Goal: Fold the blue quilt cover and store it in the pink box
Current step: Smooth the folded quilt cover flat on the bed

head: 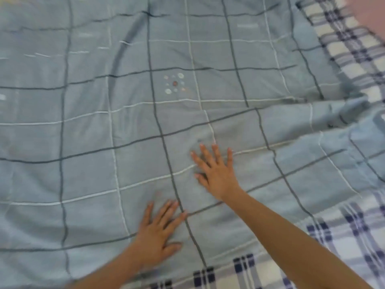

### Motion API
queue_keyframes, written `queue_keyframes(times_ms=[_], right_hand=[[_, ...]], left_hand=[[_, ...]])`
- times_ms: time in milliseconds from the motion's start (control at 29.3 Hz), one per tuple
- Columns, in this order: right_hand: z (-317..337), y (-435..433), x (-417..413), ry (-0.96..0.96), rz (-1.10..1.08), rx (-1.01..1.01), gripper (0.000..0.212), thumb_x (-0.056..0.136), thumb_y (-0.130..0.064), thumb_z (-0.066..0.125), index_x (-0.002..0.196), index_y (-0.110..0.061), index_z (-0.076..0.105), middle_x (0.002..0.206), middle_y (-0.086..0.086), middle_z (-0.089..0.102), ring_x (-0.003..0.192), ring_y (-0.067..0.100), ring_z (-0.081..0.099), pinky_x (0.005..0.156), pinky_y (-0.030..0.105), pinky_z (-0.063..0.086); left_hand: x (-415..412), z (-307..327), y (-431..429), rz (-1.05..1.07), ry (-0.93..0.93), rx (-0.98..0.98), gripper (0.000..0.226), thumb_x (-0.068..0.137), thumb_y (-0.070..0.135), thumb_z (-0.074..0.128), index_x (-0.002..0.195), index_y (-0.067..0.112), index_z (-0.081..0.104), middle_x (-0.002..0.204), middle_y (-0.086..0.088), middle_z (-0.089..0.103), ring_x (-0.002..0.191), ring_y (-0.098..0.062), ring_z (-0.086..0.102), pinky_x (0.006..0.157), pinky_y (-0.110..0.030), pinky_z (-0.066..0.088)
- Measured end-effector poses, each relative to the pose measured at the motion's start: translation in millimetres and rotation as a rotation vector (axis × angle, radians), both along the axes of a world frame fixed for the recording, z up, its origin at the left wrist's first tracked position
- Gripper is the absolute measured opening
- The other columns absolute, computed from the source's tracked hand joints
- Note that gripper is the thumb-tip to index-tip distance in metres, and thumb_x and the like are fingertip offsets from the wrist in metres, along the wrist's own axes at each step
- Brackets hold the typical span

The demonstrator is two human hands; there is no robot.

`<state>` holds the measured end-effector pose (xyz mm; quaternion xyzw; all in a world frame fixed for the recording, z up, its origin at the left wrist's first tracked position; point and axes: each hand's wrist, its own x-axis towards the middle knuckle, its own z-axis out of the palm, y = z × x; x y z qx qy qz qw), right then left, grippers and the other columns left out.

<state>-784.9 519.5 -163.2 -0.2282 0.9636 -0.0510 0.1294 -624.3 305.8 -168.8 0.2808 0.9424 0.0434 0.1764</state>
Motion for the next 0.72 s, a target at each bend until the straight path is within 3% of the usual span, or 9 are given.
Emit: queue_keyframes(times_ms=[68,137,239,308,376,444,547,649,718], right_hand=[[-9,-26,-22,-0.075,-0.095,0.029,0.062,0.085,-0.054,0.034,0.143,-0.032,0.033,0.149,0.006,0.04,0.132,0.038,0.042,0.106,0.06,0.013],[-10,-59,-68,-0.082,-0.16,0.035,0.067,0.088,-0.058,0.029,0.147,-0.027,0.033,0.153,0.009,0.032,0.136,0.038,0.036,0.109,0.056,0.006],[-11,-112,-135,-0.123,-0.223,0.053,0.079,0.088,-0.07,0.013,0.152,-0.027,-0.002,0.16,0.006,-0.009,0.148,0.026,-0.001,0.115,0.047,-0.01],[-16,-143,-155,-0.173,-0.36,0.008,0.08,0.088,-0.072,0.01,0.151,-0.027,-0.011,0.158,0.0,-0.019,0.147,0.02,-0.01,0.116,0.044,-0.013],[-22,-163,-160,-0.146,-0.505,0.01,0.08,0.09,-0.07,0.016,0.15,-0.027,-0.015,0.157,-0.004,-0.022,0.146,0.017,-0.013,0.115,0.043,-0.016],[-26,-173,-156,-0.117,-0.592,0.035,0.084,0.088,-0.072,0.018,0.15,-0.027,-0.017,0.157,-0.005,-0.023,0.146,0.016,-0.015,0.114,0.043,-0.018],[-23,-179,-170,-0.17,-0.611,0.08,0.092,0.085,-0.075,0.018,0.148,-0.021,-0.022,0.156,-0.001,-0.025,0.146,0.018,-0.016,0.115,0.044,-0.015],[-20,-179,-219,-0.151,-0.626,0.126,0.114,0.069,-0.087,0.005,0.147,-0.009,-0.02,0.158,0.008,-0.02,0.146,0.022,-0.015,0.118,0.043,-0.009],[-18,-181,-260,-0.164,-0.646,0.103,0.117,0.072,-0.088,0.016,0.148,-0.006,-0.018,0.158,0.01,-0.017,0.147,0.023,-0.013,0.119,0.04,-0.007]], left_hand=[[-24,-3,-51,-0.109,0.048,-0.014,0.079,0.089,0.067,0.032,0.152,0.022,0.019,0.157,-0.009,0.022,0.146,-0.024,0.013,0.11,-0.057,0.009],[-74,0,-84,-0.002,0.133,-0.014,0.077,0.091,0.065,0.025,0.153,0.022,0.011,0.159,-0.01,0.012,0.146,-0.023,0.009,0.109,-0.054,0.006],[-185,3,-122,0.535,0.277,-0.012,0.069,0.094,0.061,0.02,0.152,0.027,0.007,0.156,-0.013,0.019,0.145,-0.022,0.003,0.11,-0.051,0.001],[-248,4,-157,0.895,0.157,-0.005,0.066,0.094,0.058,0.03,0.151,0.031,0.01,0.16,-0.005,0.001,0.146,-0.023,-0.008,0.111,-0.057,-0.003],[-293,3,-184,1.117,-0.043,0.006,0.064,0.095,0.057,0.03,0.151,0.037,0.008,0.159,0.006,-0.01,0.146,-0.025,-0.013,0.109,-0.064,-0.001],[-318,1,-199,1.233,-0.117,0.023,0.067,0.094,0.062,0.026,0.15,0.04,-0.002,0.158,0.01,-0.015,0.145,-0.027,-0.016,0.107,-0.069,-0.001],[-345,-4,-196,1.419,-0.107,0.057,0.071,0.092,0.066,0.02,0.149,0.038,-0.011,0.156,0.009,-0.022,0.142,-0.031,-0.023,0.102,-0.074,-0.005],[-361,-9,-182,1.538,-0.036,0.045,0.072,0.091,0.064,0.02,0.149,0.035,-0.01,0.157,0.006,-0.021,0.143,-0.032,-0.022,0.1,-0.074,-0.007],[-360,-16,-178,1.57,0.041,0.036,0.071,0.09,0.061,0.022,0.151,0.034,-0.004,0.159,0.005,-0.015,0.144,-0.029,-0.017,0.102,-0.073,-0.007]])
